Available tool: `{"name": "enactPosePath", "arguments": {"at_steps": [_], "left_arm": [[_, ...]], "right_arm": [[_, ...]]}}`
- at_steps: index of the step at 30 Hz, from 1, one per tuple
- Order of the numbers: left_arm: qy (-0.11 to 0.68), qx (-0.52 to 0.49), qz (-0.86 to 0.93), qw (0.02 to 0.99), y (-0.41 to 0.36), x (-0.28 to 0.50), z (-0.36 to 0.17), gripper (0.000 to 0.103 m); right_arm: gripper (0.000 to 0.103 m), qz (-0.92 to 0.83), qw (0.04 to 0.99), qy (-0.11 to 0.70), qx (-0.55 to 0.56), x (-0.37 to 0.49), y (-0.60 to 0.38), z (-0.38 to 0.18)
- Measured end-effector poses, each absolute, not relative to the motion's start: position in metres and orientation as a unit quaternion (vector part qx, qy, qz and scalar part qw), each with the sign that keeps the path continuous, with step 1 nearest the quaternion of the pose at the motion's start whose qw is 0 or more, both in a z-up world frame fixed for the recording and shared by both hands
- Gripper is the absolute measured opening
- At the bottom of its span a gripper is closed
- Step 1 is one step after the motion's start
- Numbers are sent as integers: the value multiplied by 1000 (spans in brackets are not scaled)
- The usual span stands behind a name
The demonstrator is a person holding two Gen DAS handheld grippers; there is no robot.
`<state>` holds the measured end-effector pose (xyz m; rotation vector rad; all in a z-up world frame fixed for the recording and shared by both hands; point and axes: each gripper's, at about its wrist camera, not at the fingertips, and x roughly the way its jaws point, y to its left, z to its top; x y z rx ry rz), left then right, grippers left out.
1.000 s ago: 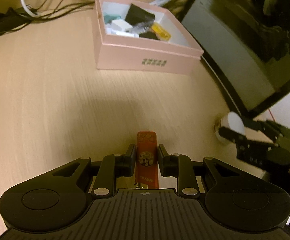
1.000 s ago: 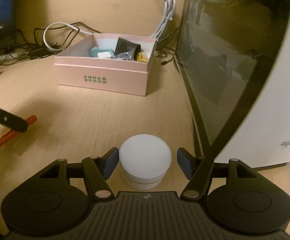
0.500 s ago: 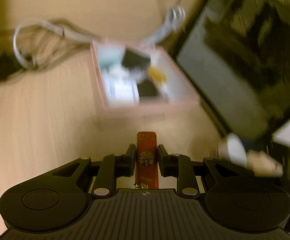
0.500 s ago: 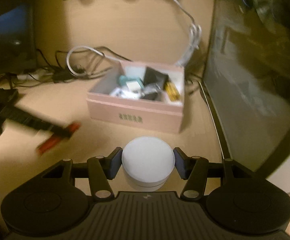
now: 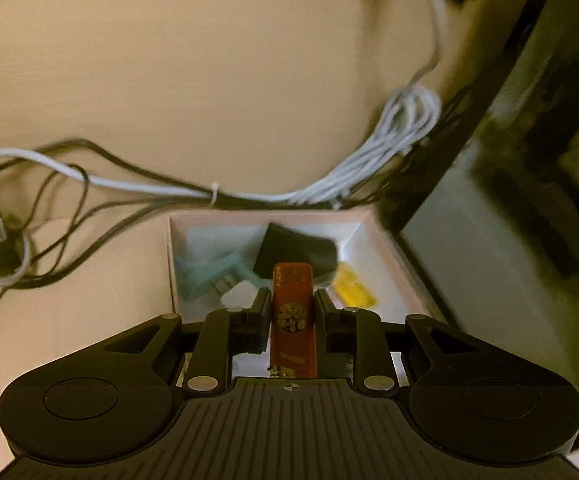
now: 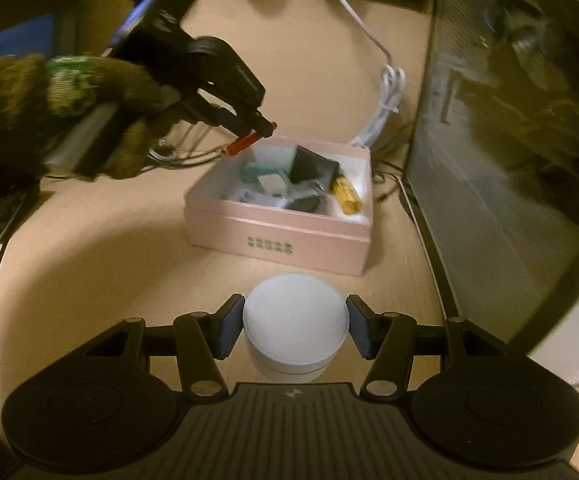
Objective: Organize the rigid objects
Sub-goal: 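Carry red lighter over pink box and open left tool to drop it, then lower white jar into pink box and open the right tool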
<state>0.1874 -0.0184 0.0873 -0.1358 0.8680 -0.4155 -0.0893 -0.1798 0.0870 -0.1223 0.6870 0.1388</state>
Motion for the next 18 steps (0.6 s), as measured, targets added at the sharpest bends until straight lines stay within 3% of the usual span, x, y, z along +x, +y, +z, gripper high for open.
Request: {"name": "enactPosePath", "arguments": {"at_steps": [3,4,6,11,18], "left_arm": [[457,-52,-179,869,-27,203,58,27],[463,-49,-172,868,-26,206,51,21],[439,-34,-163,883,-26,205,53,21],[398,-105,-175,894,7,188,79,21],[367,-89,-167,911,47,107,99,21]], "right_arm": [[55,54,936,345,-54,-93,-187,82],[55,50,935,348,-53,-93,-189,81],[55,42,933,355,-49,-93,-194,78],[55,39,934,351,-51,-83,-199,79],[55,65,948,307,-47,-27,-186,103]]}}
